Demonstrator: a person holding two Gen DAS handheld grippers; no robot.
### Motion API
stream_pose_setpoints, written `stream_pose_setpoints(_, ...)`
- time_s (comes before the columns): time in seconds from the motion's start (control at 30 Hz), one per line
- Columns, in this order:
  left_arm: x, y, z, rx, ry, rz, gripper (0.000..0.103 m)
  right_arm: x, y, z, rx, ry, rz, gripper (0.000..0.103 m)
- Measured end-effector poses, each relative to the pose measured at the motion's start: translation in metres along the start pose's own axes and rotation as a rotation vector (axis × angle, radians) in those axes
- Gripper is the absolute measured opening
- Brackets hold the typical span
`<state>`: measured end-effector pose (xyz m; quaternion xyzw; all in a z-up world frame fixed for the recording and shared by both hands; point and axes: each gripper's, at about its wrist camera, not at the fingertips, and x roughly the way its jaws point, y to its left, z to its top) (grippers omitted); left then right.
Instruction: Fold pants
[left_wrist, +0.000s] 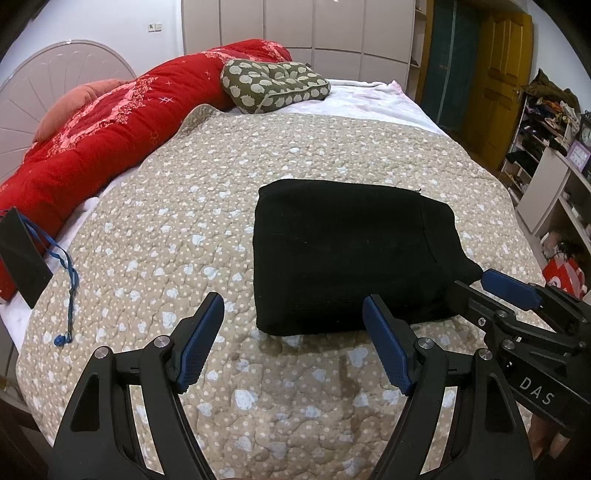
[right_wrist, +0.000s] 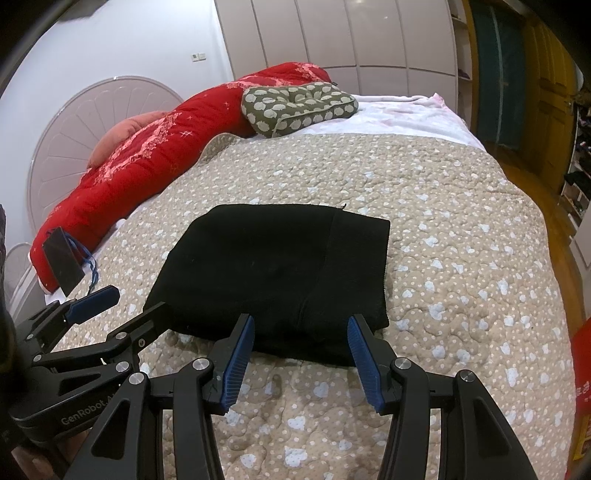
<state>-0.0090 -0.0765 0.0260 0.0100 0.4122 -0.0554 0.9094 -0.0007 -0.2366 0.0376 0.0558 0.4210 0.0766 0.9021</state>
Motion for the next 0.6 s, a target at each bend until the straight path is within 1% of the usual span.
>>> stream_pose_setpoints(0.3, -0.0013, -0.002, 0.001, 0.009, -0.007, 0.0, 0.078, -0.0011, 0.0013, -0.0007, 0.0, -0.003, 0.003, 0.051)
stream_pose_setpoints(0.47, -0.0066, -0.0052, -0.0003, 0.037, -0.049, 0.015, 0.078, -0.0017, 0.0016, -0.0018, 0.002, -0.003, 0.003, 0.051)
stream_pose_setpoints(0.6, -0.0065, -0.004, 0.0009, 0.037, -0.043, 0.002, 0.078, -0.0056, -0.0041, -0.0034, 0.008, -0.009, -0.005, 0.051)
